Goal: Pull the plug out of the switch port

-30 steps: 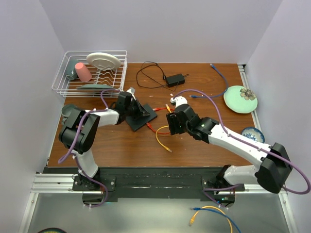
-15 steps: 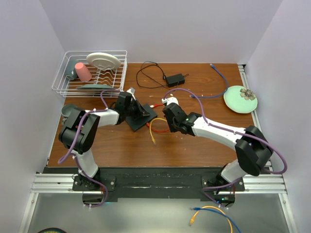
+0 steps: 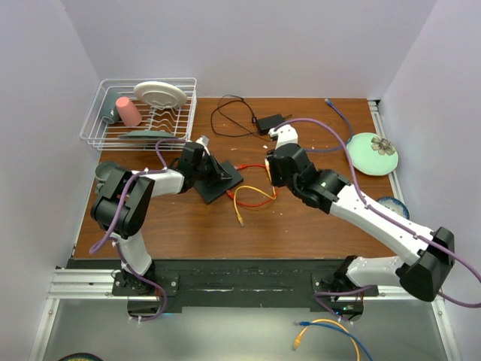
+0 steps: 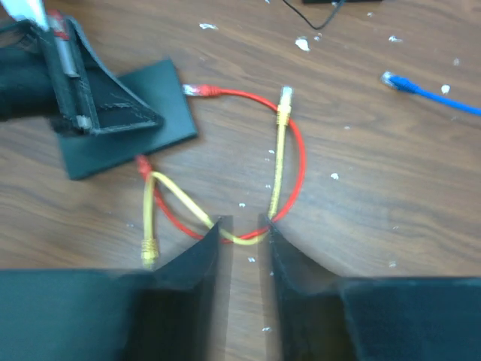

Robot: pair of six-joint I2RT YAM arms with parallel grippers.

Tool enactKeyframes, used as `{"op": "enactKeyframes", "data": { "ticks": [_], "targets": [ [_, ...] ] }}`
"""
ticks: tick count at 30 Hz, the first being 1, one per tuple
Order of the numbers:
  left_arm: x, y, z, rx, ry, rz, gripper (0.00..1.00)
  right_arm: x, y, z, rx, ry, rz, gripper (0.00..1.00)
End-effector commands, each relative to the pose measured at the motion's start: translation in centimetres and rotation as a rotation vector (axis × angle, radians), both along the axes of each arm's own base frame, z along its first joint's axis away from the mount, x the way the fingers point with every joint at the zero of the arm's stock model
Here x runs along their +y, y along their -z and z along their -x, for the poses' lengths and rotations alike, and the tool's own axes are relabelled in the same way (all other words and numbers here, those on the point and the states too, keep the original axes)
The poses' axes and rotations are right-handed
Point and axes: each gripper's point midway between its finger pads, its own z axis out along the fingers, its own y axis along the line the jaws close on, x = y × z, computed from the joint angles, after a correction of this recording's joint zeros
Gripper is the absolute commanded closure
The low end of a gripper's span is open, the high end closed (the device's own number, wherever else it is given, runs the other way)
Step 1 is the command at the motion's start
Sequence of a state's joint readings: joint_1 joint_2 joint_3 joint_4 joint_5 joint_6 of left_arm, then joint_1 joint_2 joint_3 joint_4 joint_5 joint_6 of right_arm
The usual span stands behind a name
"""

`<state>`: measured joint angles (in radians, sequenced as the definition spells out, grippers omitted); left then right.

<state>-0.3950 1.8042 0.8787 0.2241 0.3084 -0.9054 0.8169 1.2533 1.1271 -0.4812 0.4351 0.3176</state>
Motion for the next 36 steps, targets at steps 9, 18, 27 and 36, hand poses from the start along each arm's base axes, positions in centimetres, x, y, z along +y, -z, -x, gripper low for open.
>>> {"op": "enactKeyframes", "data": {
  "ticks": [9, 18, 27, 36],
  "targets": [
    [1.9, 4.3, 3.2, 0.133, 0.003, -0.108, 1.0, 2.3, 6.3, 0.7, 0.133, -0.139, 0.138, 0.36],
    [1.8, 4.4, 3.2, 0.137, 0.004, -0.105, 1.0, 3.5, 11.1, -0.7, 0.216, -0.158, 0.254, 0.37],
    [1.9, 4.6, 3.2, 0.142, 0.001, -0.109, 1.0, 2.7, 7.4, -2.1, 0.08, -0.083, 0.215, 1.0],
    [1.9, 4.9, 3.0, 0.15, -0.008, -0.111, 1.0, 0.6, 0.2, -0.9, -0.02, -0.019, 0.117, 1.0]
  ]
}}
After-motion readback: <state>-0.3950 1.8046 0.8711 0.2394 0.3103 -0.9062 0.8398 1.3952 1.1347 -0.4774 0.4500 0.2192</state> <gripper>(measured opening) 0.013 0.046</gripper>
